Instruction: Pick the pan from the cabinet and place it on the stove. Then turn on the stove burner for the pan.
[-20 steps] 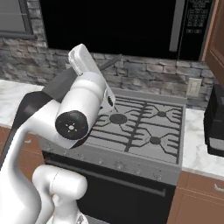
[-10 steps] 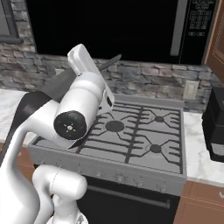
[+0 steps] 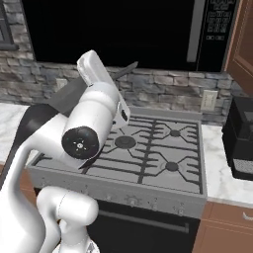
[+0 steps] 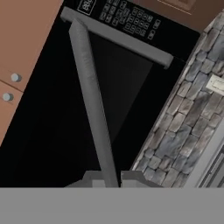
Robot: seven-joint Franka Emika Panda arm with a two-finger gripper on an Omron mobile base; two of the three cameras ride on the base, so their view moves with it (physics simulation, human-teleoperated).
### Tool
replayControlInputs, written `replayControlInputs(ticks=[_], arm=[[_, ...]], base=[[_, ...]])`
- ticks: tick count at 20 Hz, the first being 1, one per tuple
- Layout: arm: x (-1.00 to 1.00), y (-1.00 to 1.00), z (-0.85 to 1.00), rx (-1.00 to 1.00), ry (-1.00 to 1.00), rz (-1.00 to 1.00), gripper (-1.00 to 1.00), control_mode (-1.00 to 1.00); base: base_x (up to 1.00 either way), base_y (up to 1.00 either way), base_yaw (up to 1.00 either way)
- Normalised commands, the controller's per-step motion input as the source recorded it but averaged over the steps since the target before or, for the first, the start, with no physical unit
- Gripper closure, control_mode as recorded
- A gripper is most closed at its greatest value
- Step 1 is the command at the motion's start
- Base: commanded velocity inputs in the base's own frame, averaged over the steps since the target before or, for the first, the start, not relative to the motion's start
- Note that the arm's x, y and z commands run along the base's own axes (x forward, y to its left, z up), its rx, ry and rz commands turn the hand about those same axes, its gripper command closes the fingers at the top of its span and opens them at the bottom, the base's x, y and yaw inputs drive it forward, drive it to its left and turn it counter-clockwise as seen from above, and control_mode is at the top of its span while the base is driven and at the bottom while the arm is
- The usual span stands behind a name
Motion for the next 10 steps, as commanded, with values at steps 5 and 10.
replayControlInputs(ticks=[5,10], arm=[[0.0,0.0,0.0,0.0,0.0,0.0,1.0,1.0],[0.0,0.0,0.0,0.0,0.0,0.0,1.0,1.0]], base=[[0.44,0.09,-0.02],[0.52,0.17,0.0]])
